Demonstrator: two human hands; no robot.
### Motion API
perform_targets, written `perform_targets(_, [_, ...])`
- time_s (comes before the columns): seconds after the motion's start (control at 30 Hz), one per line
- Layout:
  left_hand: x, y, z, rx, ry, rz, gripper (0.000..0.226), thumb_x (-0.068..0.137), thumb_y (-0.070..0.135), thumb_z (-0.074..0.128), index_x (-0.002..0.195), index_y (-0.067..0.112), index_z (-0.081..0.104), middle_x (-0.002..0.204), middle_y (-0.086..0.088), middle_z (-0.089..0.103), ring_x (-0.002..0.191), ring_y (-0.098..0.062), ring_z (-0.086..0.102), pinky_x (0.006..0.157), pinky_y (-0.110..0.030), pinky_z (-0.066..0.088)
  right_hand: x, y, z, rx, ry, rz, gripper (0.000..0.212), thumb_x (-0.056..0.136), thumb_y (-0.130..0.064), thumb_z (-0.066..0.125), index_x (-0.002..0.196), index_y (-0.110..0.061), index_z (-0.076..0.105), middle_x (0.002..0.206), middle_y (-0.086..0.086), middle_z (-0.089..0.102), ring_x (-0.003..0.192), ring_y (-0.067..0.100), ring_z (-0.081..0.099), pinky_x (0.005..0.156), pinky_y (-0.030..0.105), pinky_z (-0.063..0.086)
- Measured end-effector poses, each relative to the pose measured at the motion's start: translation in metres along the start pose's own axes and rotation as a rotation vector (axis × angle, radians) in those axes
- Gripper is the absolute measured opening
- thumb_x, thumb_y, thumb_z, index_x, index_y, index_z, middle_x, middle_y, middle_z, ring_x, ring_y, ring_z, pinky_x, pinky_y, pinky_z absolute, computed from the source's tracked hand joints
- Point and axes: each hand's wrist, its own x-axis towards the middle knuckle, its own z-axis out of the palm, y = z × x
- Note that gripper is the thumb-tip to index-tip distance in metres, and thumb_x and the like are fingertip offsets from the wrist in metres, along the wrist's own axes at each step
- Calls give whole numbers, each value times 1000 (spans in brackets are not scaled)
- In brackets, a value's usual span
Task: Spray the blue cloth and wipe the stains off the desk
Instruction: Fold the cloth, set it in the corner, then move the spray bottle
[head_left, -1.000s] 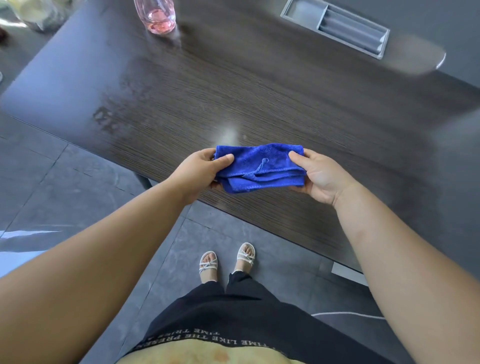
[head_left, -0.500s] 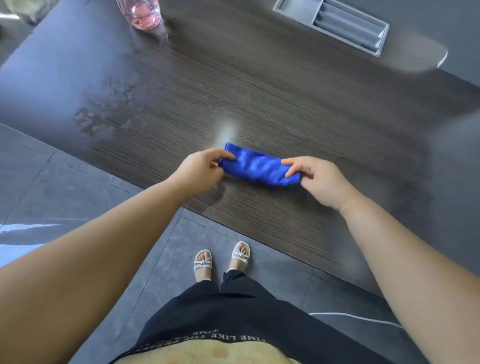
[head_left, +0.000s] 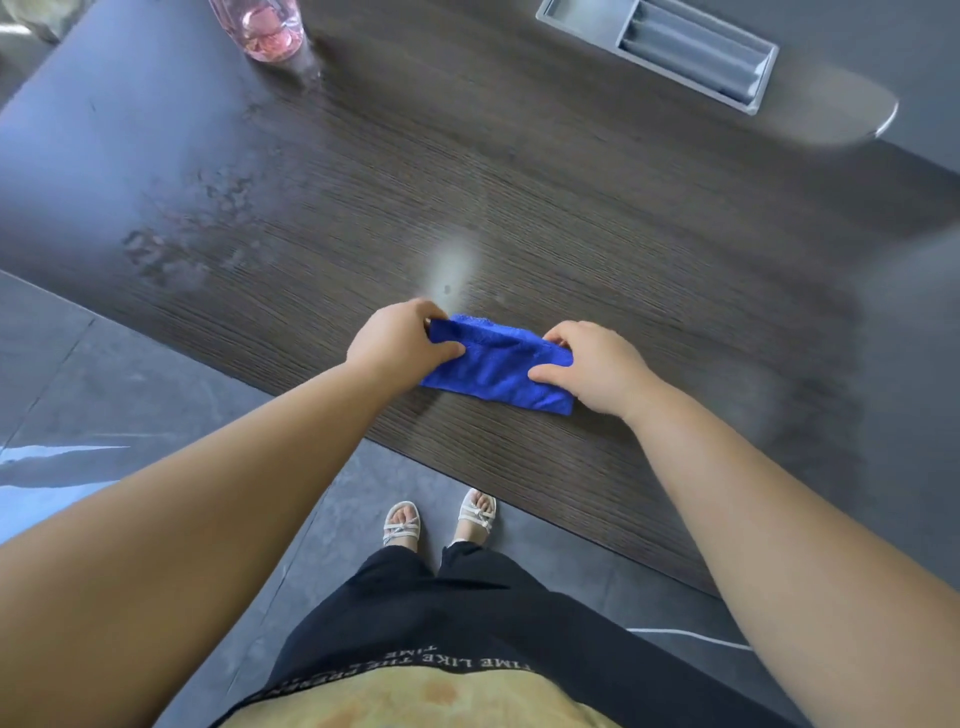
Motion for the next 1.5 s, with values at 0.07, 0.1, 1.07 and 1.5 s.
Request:
perform_targets(0.07, [4, 3, 2, 32, -18, 17, 35, 80, 36, 67, 111, 20, 62, 98, 0, 62, 91, -20, 56, 75, -27, 40, -1, 1, -3, 45, -15, 8, 34, 85, -36, 63, 115, -21, 56, 116, -2, 56, 103, 18, 52, 81, 27, 36])
perform_targets(0.1, [4, 5, 1, 29, -24, 21, 32, 81, 34, 66, 109, 18, 63, 94, 0, 61, 87, -18, 53, 73, -25, 37, -3, 2, -5, 117, -21, 20, 31, 85, -34, 64, 112, -20, 57, 112, -3, 57, 98, 16, 53, 80, 27, 37])
perform_targets(1.07, [116, 395, 206, -81, -217, 316, 39, 90, 24, 53, 129, 19, 49, 119, -2, 60, 109, -20, 55, 87, -25, 42, -19, 364, -165, 701, 775, 591, 52, 89, -19, 57, 138, -16, 41, 140, 5, 41, 123, 18, 45, 102, 26, 34])
perform_targets(1.5, [95, 372, 224, 427, -60, 535, 59, 91, 41, 47, 144, 27, 24, 146, -2, 29, 134, -27, 22, 108, -42, 23, -21, 389, -152, -343, 590, 324, 45, 92, -37, 49, 134, -23, 50, 141, 11, 44, 117, 39, 44, 85, 48, 42])
